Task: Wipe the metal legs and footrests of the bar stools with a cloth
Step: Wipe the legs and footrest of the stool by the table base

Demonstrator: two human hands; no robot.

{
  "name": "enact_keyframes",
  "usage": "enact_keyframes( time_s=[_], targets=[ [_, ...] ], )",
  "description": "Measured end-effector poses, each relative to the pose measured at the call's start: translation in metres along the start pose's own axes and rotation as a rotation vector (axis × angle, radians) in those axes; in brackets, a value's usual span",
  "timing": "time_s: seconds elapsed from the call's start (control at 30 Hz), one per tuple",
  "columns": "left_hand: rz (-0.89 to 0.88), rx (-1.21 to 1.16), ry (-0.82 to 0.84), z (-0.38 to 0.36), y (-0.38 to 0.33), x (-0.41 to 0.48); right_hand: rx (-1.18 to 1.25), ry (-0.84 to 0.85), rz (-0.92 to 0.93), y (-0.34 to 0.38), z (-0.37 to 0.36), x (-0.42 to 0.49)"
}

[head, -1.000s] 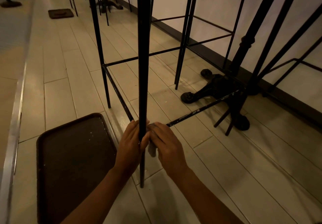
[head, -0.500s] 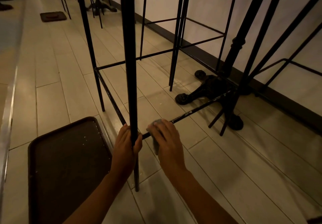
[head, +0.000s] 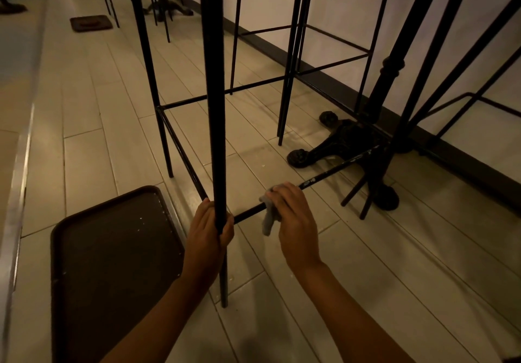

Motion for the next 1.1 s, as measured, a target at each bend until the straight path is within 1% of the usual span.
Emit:
enact_keyframes(
  time_s=[0.07, 0.13, 0.27, 0.33, 0.4, 0.5, 0.6, 0.77, 0.83, 0.9, 0.93, 0.97, 1.03, 1.1],
  targets=[
    [0.006, -0.007, -0.009, 0.001, -0.001, 0.000, -0.031, -0.035, -0.022, 0.007, 0.000, -0.003],
    [0.013, -0.018, -0.004, 0.000, -0.001, 0.000, -0.106, -0.029, 0.028, 0.015, -0.005, -0.009],
    [0.047, -0.046, 0.012, -0.001, -0.003, -0.002, -0.161, 0.033, 0.113, 0.016, -0.010, -0.011],
    [0.041, -0.048, 0.020, -0.001, -0.007, -0.001, -0.196, 0.091, 0.160, 0.010, -0.009, -0.008],
    [0.025, -0.053, 0.034, -0.001, -0.009, -0.001, -0.190, 0.110, 0.138, 0.000, -0.004, -0.002],
    [0.042, -0.073, 0.043, 0.001, -0.007, -0.002, -0.149, 0.058, 0.042, -0.012, 0.007, 0.004],
    [0.075, -0.074, 0.038, 0.001, -0.006, -0.004, -0.152, 0.061, 0.033, -0.012, 0.008, 0.006],
    [-0.036, 0.127, -0.137, 0.009, -0.026, -0.013, -0.117, 0.075, 0.027, -0.014, 0.008, 0.006],
    [-0.144, 0.167, -0.164, 0.009, -0.044, -0.025, -0.116, 0.057, 0.011, -0.013, 0.008, 0.004],
    [-0.327, 0.196, -0.085, -0.004, -0.071, -0.037, -0.133, 0.052, -0.004, -0.012, 0.006, 0.000],
    [-0.374, 0.188, -0.027, -0.013, -0.080, -0.038, -0.135, 0.055, -0.002, -0.011, 0.005, -0.002],
    [-0.360, 0.167, 0.019, -0.021, -0.083, -0.033, -0.126, 0.057, 0.006, -0.010, 0.005, -0.003],
    [-0.232, 0.161, 0.082, -0.034, -0.079, -0.016, -0.089, 0.063, 0.016, -0.009, 0.007, -0.005],
    [-0.133, 0.283, 0.162, -0.047, -0.074, 0.000, -0.087, 0.084, 0.032, -0.007, 0.009, -0.006]
  ],
)
Point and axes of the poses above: each hand's wrist, its own x-axis towards the middle knuckle, its own z-axis out of the back of the hand, y = z × x, the point moved 7 cm from there along x, towards the middle knuckle, and after that the axes turned 3 degrees about -z, right-handed, at the moved point
